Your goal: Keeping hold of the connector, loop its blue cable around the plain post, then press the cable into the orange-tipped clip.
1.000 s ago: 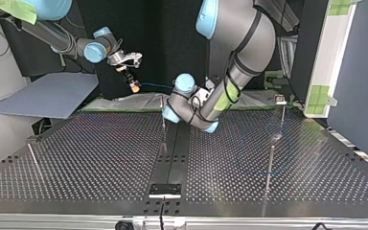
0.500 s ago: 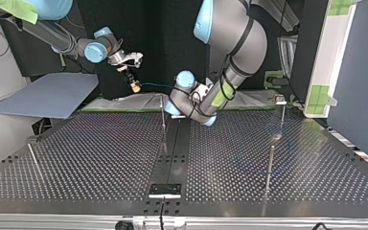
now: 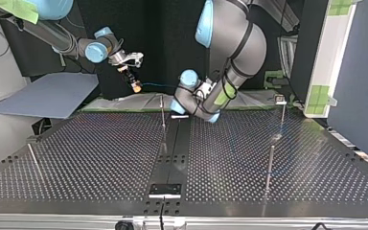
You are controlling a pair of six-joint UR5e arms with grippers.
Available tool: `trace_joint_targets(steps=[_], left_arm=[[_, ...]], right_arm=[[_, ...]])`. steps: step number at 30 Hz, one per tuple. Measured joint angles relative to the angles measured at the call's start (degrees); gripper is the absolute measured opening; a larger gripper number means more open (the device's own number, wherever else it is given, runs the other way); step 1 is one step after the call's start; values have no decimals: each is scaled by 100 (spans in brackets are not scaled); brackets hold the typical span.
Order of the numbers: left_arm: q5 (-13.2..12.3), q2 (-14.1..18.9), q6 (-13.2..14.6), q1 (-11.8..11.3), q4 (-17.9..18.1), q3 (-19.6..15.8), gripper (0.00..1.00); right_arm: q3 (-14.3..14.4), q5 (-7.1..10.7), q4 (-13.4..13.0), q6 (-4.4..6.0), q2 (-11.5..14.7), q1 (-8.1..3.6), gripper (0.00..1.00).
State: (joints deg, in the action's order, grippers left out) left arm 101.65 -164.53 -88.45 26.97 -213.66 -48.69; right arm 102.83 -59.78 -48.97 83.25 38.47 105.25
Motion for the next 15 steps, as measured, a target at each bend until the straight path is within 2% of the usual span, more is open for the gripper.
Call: trace_joint_targets(steps=[7, 15], left_arm=[[11, -318, 5, -11, 118, -23, 100], [-6, -387, -19, -16, 367, -57, 100]], right_arm=[[-21, 8, 20, 0, 0, 5, 0], [-28, 9, 27, 0, 1, 15, 0]])
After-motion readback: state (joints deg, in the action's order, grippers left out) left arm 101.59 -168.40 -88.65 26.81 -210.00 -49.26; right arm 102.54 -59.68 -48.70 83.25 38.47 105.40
